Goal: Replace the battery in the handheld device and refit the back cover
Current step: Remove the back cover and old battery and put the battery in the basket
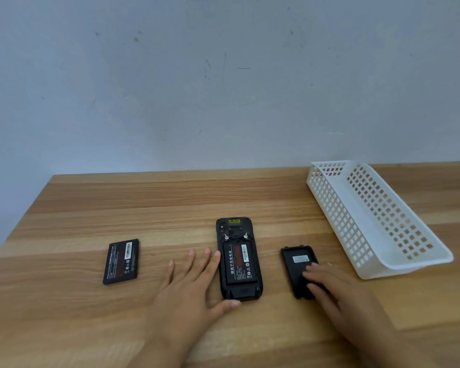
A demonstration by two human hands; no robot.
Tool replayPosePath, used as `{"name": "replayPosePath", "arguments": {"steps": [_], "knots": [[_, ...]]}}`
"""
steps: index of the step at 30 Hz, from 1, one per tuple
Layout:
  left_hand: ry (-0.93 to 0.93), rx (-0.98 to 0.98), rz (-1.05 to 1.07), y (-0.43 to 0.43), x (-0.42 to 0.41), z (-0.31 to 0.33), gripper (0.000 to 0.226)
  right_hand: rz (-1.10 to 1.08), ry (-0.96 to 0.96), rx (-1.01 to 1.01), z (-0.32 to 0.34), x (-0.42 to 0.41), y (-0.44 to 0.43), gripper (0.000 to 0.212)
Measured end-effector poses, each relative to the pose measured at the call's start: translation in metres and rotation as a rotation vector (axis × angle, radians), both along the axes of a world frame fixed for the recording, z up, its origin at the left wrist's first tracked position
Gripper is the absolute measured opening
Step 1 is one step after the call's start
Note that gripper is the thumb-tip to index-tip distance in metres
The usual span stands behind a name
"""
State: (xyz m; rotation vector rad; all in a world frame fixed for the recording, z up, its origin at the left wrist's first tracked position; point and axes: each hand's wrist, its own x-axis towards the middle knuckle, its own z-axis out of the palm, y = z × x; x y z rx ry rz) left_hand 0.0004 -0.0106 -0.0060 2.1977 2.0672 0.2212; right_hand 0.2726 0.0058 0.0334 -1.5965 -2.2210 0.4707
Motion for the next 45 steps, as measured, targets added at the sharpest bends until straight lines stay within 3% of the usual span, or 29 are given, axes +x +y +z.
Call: {"name": "replayPosePath", "arguments": {"steps": [9,12,17,30,33,36,45], "knots": [[-0.019,-0.039,-0.002,0.001,0.000,0.002,0.086,-0.122,-0.356,-0.231,-0.016,-0.034,0.015,0.090],[-0.021,-0.020,-0.003,0.001,-0.001,0.000,0.085,-0.155,-0.363,-0.220,-0.014,-0.036,0.019,0.088],[0.002,-0.012,-0.005,0.001,-0.001,-0.001,0.085,-0.185,-0.372,-0.259,-0.010,-0.037,0.023,0.058],[0.014,-0.005,-0.008,0.000,-0.001,0.001,0.086,-0.172,-0.349,-0.275,0.004,-0.042,0.025,0.063],[0.010,-0.002,-0.015,0.001,-0.001,-0.001,0.086,-0.055,-0.253,-0.194,0.017,-0.055,0.029,0.069],[0.010,-0.002,-0.019,0.001,-0.002,-0.002,0.087,0.126,-0.167,-0.243,0.026,-0.072,0.033,0.068],[0.006,-0.006,-0.028,0.001,-0.002,-0.001,0.083,0.287,-0.295,-0.378,0.020,-0.082,0.052,0.072]]}}
